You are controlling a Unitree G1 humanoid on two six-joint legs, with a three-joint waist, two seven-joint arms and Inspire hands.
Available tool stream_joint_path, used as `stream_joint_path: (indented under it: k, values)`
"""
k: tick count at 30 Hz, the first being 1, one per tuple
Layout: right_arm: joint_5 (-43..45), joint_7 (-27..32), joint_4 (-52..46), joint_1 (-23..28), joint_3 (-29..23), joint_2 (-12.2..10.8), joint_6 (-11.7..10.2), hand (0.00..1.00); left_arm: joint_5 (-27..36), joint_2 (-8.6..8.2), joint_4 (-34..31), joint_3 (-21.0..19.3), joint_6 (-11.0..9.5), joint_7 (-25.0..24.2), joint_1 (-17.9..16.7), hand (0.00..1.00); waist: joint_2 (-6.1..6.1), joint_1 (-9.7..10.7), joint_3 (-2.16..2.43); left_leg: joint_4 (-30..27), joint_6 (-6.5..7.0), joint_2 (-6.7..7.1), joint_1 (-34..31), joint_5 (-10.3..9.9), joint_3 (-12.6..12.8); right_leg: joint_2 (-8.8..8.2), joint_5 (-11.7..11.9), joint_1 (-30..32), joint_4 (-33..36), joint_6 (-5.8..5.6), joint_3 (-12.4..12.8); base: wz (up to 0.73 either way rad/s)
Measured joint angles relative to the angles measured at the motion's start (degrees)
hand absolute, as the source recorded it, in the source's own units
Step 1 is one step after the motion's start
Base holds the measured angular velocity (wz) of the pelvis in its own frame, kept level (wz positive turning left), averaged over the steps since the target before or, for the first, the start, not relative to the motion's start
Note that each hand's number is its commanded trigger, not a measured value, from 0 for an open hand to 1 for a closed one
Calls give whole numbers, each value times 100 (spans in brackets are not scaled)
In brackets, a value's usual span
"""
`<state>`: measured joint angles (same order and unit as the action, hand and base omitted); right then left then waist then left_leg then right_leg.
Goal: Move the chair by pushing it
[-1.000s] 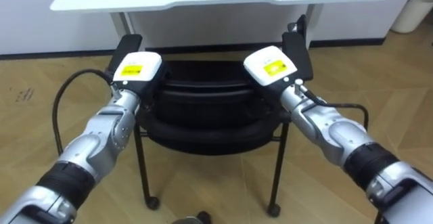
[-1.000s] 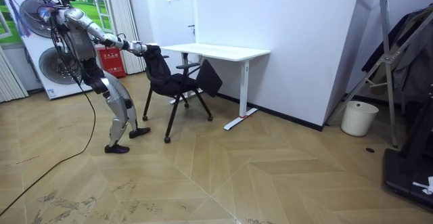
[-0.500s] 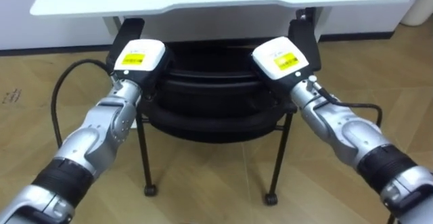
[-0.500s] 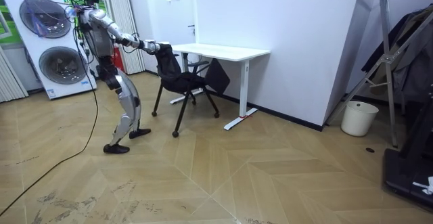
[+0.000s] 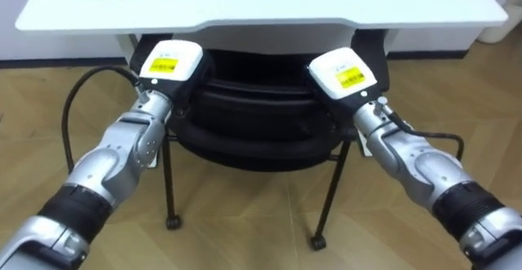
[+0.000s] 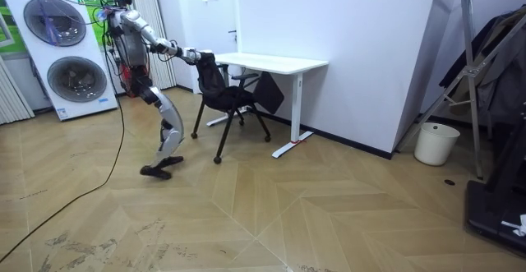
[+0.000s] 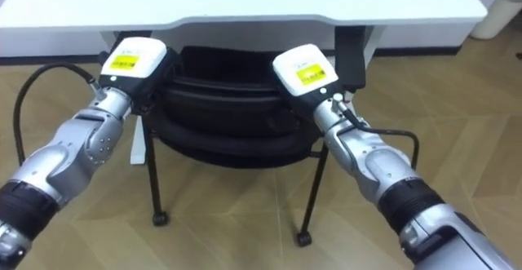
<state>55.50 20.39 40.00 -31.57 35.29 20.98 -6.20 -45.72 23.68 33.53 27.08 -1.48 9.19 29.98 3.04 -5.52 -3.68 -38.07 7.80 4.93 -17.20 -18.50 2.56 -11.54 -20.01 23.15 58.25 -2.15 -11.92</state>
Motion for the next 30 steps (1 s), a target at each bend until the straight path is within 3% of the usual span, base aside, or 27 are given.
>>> stream_joint_path:
  k: [1,3,4,5,6,8,11,14,18,21,24,25,26,30]
  values:
    - [32,36,30,10,2,-46,-5,100,0,33,93,-8,-93,65,3,100,-16,22,-13,-18,-68,-36,60,-47,-94,103,42,104,-579,28,96,28]
    - [29,103,64,12,6,-83,-30,100,3,53,131,0,-138,73,9,100,-18,30,-15,-76,-195,-75,80,-116,-168,144,321,164,-1675,76,134,16]
    - [29,159,92,6,9,-102,-30,100,16,59,160,5,-154,117,9,100,-16,-10,1,-159,-293,-132,72,-194,-240,224,697,150,-2025,103,191,12]
    - [29,206,128,-13,23,-109,-32,100,27,62,186,9,-180,160,12,100,-7,-27,13,-172,-403,-168,65,-229,-310,290,922,46,-2136,277,119,18]
    - [28,216,139,-38,30,-109,-34,100,27,59,187,4,-181,183,21,100,-4,-21,12,-170,-444,-193,64,-244,-325,293,979,29,-2145,340,61,17]
    - [24,223,230,-175,56,-124,-54,100,23,49,190,-3,-171,253,53,100,-25,-52,5,-141,-600,-332,66,-307,-363,403,952,8,-2171,450,-64,4]
    - [21,192,246,-299,62,-108,-58,100,6,42,195,-88,-145,264,125,100,-24,-56,4,-41,-719,-417,52,-303,-484,446,884,3,-2198,584,-244,10]
    - [24,146,251,-397,67,-114,-57,100,2,28,184,-157,-124,265,164,100,-31,-59,1,54,-797,-534,63,-262,-451,517,880,-8,-2242,732,-316,5]
    - [26,58,267,-503,64,-115,-58,100,-2,26,194,-202,-111,265,206,100,-23,-9,-16,23,-891,-631,70,-297,-417,550,726,-9,-2118,790,-359,13]
    - [46,9,280,-561,58,-172,-63,100,0,24,206,-268,-107,267,197,100,-30,65,-45,-95,-973,-689,88,-396,-418,555,488,-19,-1904,806,-398,13]
    - [52,-60,253,-559,59,-204,-75,100,11,60,238,-301,-115,316,135,100,-37,102,-63,-276,-1045,-736,104,-448,-423,546,255,-79,-1725,898,-507,18]
    - [51,-61,254,-559,59,-222,-71,100,11,59,249,-309,-106,316,151,100,-57,239,-67,-477,-1062,-851,-20,-422,-353,504,182,-148,-1712,922,-713,61]
    - [44,-78,255,-559,56,-237,-79,100,5,39,254,-316,-85,328,162,100,-51,327,-67,-627,-1083,-1005,-116,-387,-107,442,123,-187,-1674,964,-881,65]
    - [74,-88,247,-544,1,-128,-191,100,-14,-65,311,-300,-36,403,184,100,-77,630,-64,-983,-1067,-1288,-303,-215,452,186,39,-230,-1644,997,-1333,52]
